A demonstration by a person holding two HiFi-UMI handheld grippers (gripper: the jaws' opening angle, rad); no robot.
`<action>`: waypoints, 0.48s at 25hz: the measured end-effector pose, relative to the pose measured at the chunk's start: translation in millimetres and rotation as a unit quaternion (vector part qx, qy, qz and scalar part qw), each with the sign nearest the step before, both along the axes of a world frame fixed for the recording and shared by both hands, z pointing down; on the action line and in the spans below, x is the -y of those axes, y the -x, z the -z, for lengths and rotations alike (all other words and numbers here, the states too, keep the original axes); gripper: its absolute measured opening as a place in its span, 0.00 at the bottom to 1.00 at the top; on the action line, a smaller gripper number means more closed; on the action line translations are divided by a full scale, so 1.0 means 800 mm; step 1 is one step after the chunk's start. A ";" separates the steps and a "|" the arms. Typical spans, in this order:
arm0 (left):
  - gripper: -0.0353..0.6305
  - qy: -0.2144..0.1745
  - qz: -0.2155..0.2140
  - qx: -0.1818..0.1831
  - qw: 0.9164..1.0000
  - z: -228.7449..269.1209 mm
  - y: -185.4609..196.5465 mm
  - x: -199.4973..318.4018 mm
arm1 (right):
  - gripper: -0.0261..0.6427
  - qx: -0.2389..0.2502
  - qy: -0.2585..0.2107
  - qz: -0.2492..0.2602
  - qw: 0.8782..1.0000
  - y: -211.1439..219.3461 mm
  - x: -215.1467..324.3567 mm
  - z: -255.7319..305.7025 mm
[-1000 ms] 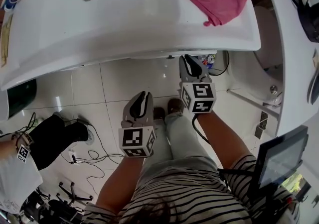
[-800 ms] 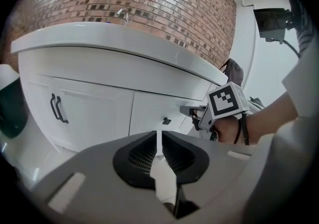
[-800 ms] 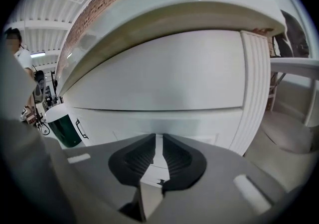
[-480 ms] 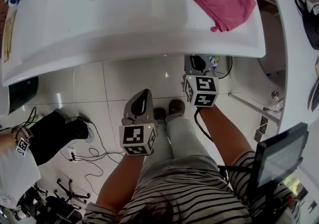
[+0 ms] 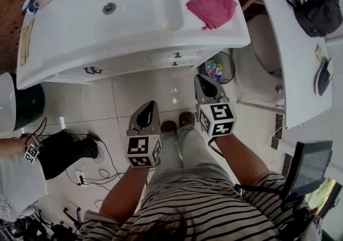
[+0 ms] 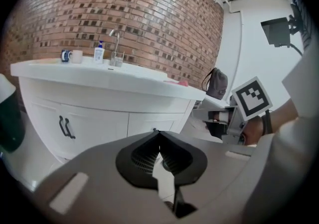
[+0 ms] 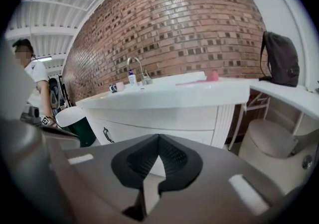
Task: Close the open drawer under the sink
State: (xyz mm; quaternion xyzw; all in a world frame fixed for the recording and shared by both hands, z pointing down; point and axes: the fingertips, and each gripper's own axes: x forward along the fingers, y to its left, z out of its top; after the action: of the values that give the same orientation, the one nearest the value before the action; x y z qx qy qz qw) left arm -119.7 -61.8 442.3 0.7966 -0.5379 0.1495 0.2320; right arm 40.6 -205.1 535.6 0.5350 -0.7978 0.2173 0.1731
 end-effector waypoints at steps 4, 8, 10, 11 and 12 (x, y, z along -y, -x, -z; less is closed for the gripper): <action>0.08 -0.002 0.006 0.001 1.000 0.005 0.006 0.003 | 0.04 0.040 -0.028 0.015 0.999 0.006 -0.086 0.113; 0.08 -0.012 0.028 -0.002 1.000 0.041 0.014 -0.048 | 0.04 0.054 -0.051 0.033 0.997 0.010 -0.173 0.202; 0.08 -0.020 0.039 0.000 0.999 0.066 0.012 -0.093 | 0.04 0.065 -0.066 0.035 0.995 0.005 -0.216 0.237; 0.08 -0.025 0.042 0.002 0.999 0.077 0.008 -0.115 | 0.04 0.070 -0.073 0.036 0.994 0.000 -0.237 0.250; 0.08 -0.031 0.044 0.004 0.999 0.087 0.002 -0.135 | 0.04 0.074 -0.079 0.037 0.993 -0.005 -0.257 0.262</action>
State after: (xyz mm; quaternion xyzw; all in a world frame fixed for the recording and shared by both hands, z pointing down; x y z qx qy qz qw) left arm -121.0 46.2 372.5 0.7786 -0.5775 0.1258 0.2109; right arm 44.6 0.6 326.3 0.4994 -0.8426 0.1858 0.0782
